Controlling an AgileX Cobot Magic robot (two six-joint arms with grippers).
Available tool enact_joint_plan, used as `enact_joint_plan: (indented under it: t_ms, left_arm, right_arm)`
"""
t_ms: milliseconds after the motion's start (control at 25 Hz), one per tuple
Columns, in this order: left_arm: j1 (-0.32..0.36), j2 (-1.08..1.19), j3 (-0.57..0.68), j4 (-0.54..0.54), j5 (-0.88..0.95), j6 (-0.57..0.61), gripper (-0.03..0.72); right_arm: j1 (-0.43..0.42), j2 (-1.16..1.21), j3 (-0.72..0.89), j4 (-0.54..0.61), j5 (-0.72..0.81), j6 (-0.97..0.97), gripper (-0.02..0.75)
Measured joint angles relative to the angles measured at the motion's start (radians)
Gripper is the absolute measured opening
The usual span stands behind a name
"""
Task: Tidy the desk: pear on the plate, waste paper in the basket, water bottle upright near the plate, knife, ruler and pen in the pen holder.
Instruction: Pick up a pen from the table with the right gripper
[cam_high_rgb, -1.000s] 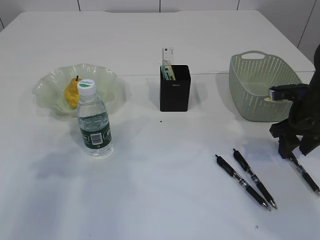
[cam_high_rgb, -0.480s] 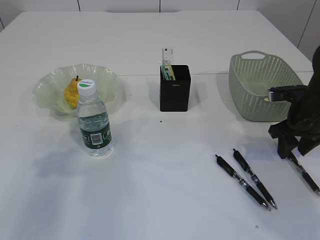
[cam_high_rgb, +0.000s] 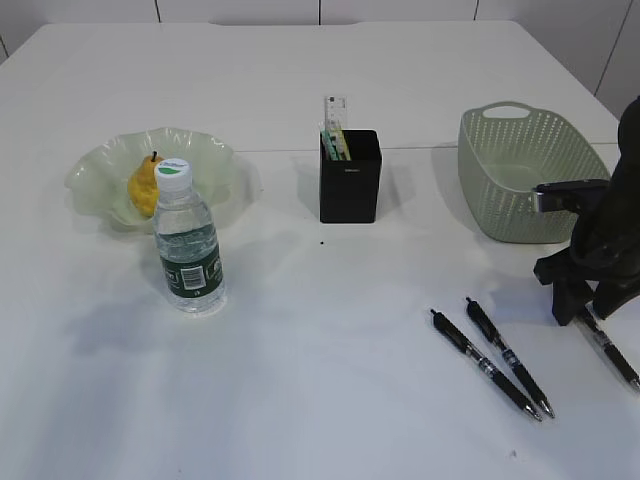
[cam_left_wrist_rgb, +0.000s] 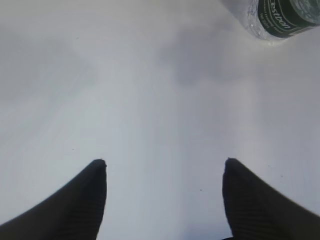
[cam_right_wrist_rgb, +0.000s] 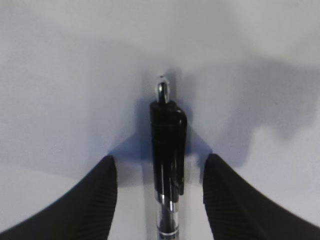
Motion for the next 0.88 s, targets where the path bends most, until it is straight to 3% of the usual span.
enact_joint_plan:
  t_ms: [200, 560, 880]
  left_arm:
    - [0.000, 0.000, 0.000, 0.000, -0.002, 0.000, 0.510]
    - [0.000, 0.000, 0.000, 0.000, -0.021, 0.000, 0.510]
    - [0.000, 0.000, 0.000, 0.000, -0.022, 0.000, 0.510]
  right_arm:
    - [0.000, 0.008, 0.000, 0.006, 0.000, 0.000, 0.389]
    - [0.000, 0.011, -0.005, 0.016, 0.000, 0.000, 0.160]
    - [0.000, -0.012, -0.005, 0.038, 0.004, 0.000, 0.143]
